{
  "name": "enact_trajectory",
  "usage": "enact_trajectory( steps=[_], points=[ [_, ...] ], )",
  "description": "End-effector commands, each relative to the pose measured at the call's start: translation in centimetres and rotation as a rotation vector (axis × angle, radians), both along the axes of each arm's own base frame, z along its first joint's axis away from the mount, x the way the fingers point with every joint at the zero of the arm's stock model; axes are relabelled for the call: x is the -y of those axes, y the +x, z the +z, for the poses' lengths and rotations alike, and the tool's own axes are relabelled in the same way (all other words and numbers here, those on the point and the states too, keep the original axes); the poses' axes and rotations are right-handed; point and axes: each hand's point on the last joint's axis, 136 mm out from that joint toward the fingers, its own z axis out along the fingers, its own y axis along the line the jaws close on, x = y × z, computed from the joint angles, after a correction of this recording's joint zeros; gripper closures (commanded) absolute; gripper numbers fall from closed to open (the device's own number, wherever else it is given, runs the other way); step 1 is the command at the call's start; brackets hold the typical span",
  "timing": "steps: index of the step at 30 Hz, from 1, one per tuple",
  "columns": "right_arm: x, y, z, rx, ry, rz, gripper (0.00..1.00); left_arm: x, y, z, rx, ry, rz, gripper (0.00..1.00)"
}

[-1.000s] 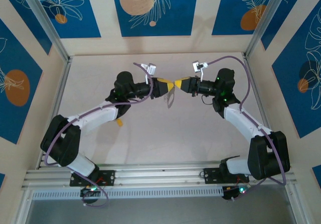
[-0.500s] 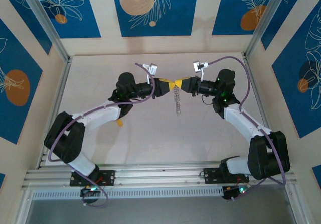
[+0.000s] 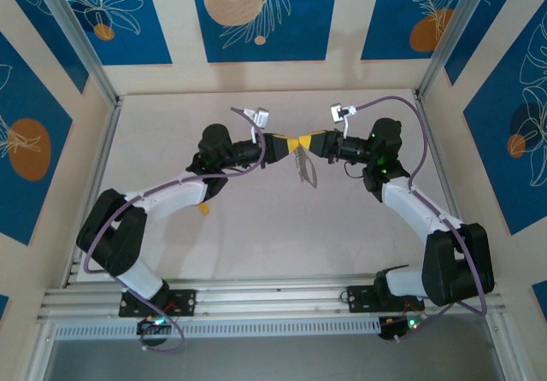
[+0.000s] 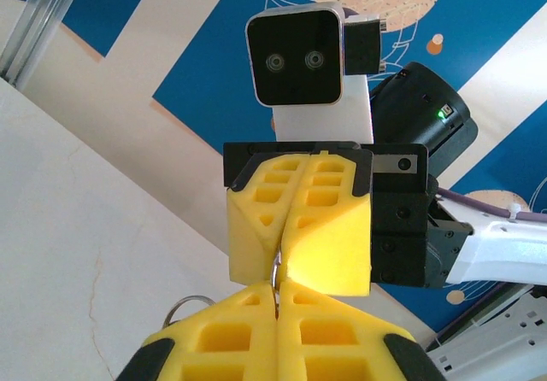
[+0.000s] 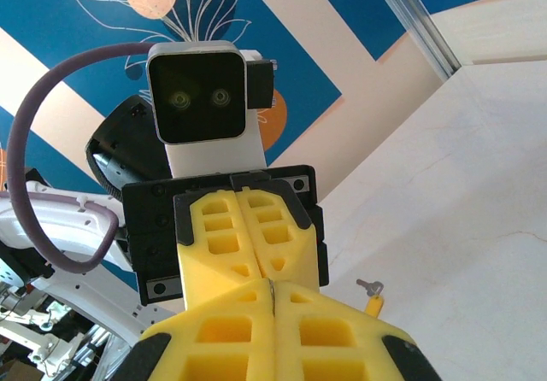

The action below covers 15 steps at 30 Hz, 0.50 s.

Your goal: Put the keys on the keyring

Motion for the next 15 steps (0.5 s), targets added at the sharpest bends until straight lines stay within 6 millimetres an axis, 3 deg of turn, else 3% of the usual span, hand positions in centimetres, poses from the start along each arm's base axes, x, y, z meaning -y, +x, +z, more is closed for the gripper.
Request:
enact_trajectory(
  steps=[1, 9, 15],
  points=[
    [0.3, 0.5, -0.3, -0.025, 0.004, -0.041, 1.0, 0.8, -1.8, 1.8, 0.097, -0.034, -0.048, 1.0],
    [1.0, 1.0, -0.2, -0.045, 0.013, -0.073, 0.98, 0.3, -1.6, 1.6, 0.112, -0.028, -0.003, 1.0],
    [2.3, 1.1, 0.4, -0.042, 0.03, -0.115, 0.58, -0.1, -1.5, 1.4, 0.122, -0.014, 0.024, 1.0]
  ],
)
